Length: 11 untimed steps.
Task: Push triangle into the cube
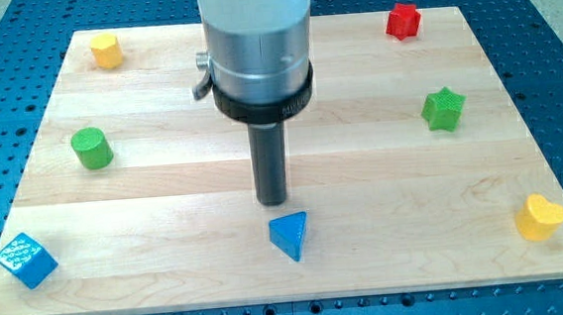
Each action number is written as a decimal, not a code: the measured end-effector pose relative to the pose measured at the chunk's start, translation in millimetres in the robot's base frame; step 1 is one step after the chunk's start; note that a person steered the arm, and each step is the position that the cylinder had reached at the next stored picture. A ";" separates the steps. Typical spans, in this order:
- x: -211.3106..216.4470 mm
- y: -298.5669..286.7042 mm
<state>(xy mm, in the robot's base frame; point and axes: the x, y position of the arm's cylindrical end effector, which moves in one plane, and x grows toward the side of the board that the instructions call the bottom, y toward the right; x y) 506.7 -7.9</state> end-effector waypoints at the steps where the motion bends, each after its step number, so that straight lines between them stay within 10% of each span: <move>1: 15.9 79.5; 6: 66.8 -143.0; 11: 13.2 -178.7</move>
